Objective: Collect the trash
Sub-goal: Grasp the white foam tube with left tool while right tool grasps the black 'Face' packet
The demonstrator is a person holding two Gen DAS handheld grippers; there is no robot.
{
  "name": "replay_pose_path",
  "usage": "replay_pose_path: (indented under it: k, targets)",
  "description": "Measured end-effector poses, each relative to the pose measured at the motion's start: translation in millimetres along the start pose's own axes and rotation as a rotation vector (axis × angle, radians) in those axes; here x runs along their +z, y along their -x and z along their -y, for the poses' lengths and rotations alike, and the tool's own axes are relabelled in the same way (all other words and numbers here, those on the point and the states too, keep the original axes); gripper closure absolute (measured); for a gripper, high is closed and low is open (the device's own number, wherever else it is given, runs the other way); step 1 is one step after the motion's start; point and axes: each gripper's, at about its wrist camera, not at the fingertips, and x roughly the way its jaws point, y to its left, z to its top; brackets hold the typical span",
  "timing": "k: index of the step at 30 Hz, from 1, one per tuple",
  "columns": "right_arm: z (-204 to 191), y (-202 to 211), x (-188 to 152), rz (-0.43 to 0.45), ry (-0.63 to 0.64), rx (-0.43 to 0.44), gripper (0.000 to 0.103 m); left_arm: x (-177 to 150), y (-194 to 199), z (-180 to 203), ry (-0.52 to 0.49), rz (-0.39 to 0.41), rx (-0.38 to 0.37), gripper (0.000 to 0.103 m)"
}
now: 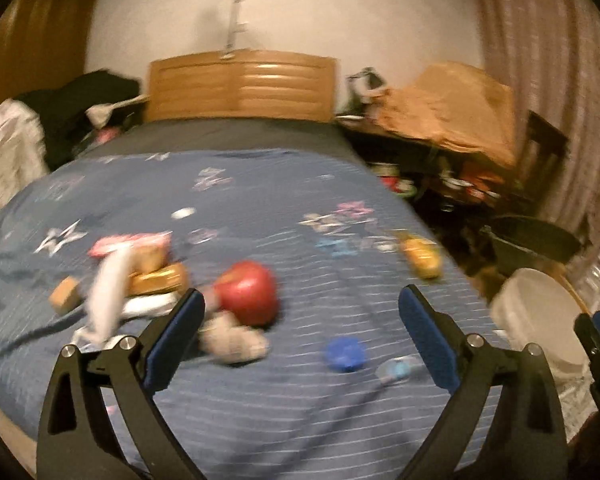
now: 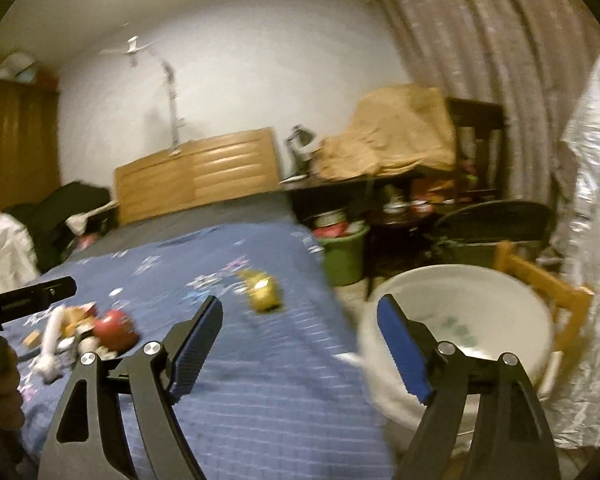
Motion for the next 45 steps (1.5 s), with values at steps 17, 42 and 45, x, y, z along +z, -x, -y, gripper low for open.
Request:
replay_pose_path:
  k: [17, 42, 45]
  targets:
    - [-255.1, -109.1, -38.7, -0.301, 0.186, 0.516, 0.024, -12.0, -57.6, -217.4, 0.107, -0.186, -0.017, 0.018]
    - [-299.8, -165.8, -16.0, -0.388, 0.048, 0.648, 0.089, -16.9, -89.9, -235.7, 0.148, -0.22, -0.075, 0.081]
    - [-284.0, -145.8, -0.6, -0.361, 0.01, 0.66, 0.089, -15.1, -71.1, -241.6, 0.179, -0.19, -0.09, 0.081]
